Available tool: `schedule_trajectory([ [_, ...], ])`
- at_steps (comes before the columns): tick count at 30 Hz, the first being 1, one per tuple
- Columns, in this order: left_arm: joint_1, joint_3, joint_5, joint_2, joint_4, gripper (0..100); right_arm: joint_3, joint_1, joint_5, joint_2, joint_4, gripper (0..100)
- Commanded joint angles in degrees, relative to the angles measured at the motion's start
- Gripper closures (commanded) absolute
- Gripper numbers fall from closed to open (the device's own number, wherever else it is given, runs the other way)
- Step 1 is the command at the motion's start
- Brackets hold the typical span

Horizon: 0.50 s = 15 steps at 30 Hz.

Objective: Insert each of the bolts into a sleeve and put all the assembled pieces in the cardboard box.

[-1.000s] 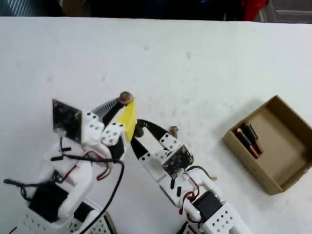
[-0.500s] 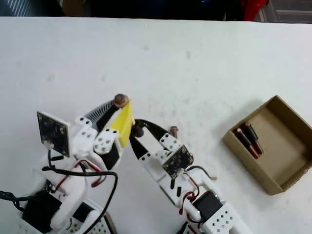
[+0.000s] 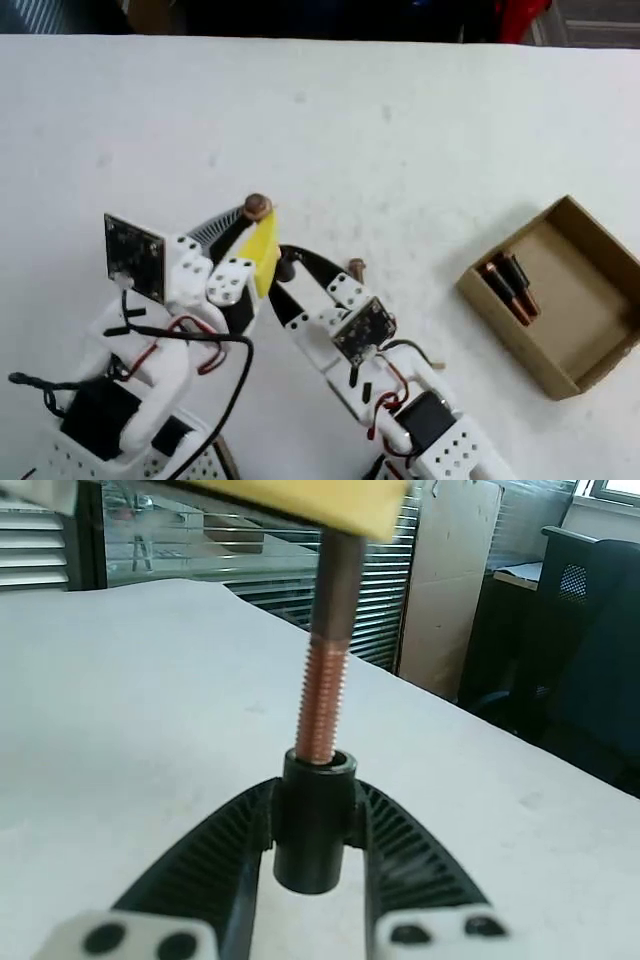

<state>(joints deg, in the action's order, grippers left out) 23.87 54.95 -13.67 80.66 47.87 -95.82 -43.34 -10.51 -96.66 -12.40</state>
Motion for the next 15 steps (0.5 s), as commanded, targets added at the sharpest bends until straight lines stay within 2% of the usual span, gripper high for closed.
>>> schedule_trajectory([
  [1,0.84,1.05,-0.09,-1.01,-4.13,98,1.05,0.84,0.00,-0.66,1.10,98.2],
  [8,0.84,1.49,-0.26,-1.01,-3.52,98,1.14,0.66,0.00,-0.66,1.10,98.1],
  [15,0.92,5.19,-0.44,-1.01,3.60,98,1.14,0.75,0.00,-0.66,1.10,98.1],
])
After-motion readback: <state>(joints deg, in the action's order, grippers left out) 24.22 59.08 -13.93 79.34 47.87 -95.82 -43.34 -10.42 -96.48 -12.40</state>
